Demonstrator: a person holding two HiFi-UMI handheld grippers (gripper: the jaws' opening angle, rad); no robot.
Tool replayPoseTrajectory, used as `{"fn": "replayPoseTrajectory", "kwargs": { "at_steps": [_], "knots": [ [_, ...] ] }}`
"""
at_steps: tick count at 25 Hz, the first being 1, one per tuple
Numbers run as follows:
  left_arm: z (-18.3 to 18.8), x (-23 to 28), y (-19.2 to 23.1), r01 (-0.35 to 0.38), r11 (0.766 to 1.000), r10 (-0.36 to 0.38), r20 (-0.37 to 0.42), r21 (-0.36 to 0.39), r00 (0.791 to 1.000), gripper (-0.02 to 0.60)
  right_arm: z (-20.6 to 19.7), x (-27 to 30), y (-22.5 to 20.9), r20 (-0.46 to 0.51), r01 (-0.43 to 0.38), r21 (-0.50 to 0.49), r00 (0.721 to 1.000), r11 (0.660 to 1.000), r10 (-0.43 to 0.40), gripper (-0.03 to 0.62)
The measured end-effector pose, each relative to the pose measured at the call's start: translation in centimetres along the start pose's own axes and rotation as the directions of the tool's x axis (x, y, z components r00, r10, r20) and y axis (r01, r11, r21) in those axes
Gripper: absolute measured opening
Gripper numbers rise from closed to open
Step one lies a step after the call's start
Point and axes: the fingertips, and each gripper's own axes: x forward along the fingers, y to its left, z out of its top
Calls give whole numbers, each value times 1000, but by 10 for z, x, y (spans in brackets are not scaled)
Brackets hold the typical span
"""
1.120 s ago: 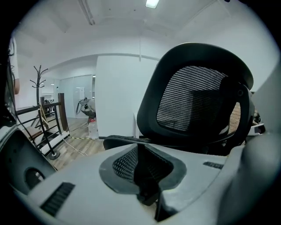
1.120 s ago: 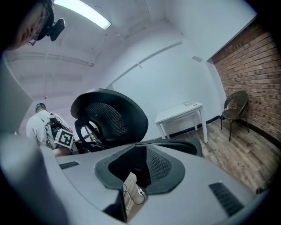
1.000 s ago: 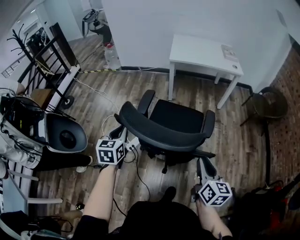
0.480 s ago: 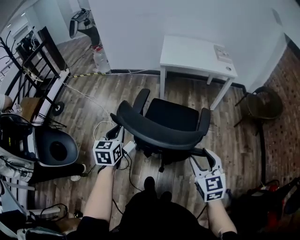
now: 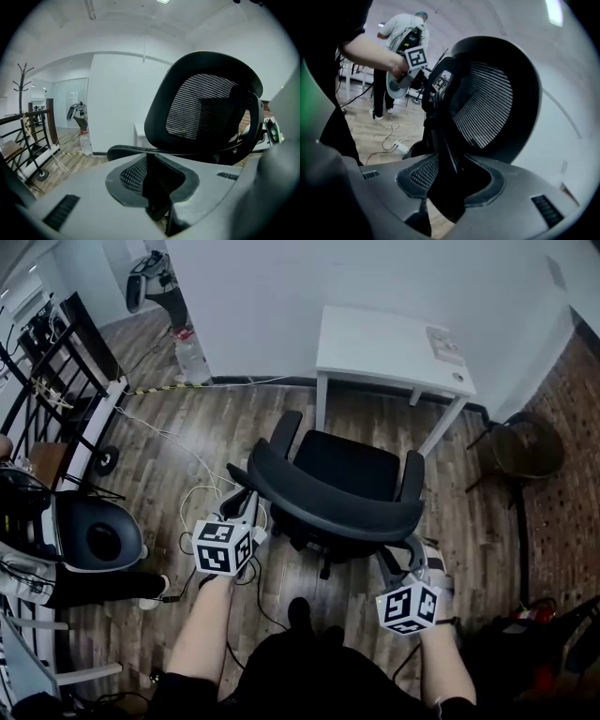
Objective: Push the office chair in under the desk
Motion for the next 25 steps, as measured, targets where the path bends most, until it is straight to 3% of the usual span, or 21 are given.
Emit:
{"fn": "replayPoseTrajectory", "kwargs": {
  "at_steps": [7,10,14,20,25],
  "knots": [
    [18,27,8,59,998,-59,6,18,998,34,0,25,-19,-76,-65,-103,996,993,57,162],
    [22,40,8,96,995,-96,4,17,995,35,-9,36,-23,-176,-160,-178,976,971,129,146],
    [27,55,9,119,993,-119,3,25,993,34,-13,45,-30,-264,-250,-156,943,956,203,124],
    [36,67,3,102,995,-102,-2,19,995,32,-18,45,-42,-180,-218,-127,964,968,193,123],
    [35,68,-1,55,998,-54,-12,24,998,18,-22,42,-41,-166,-262,-146,957,954,237,117]
  ]
}}
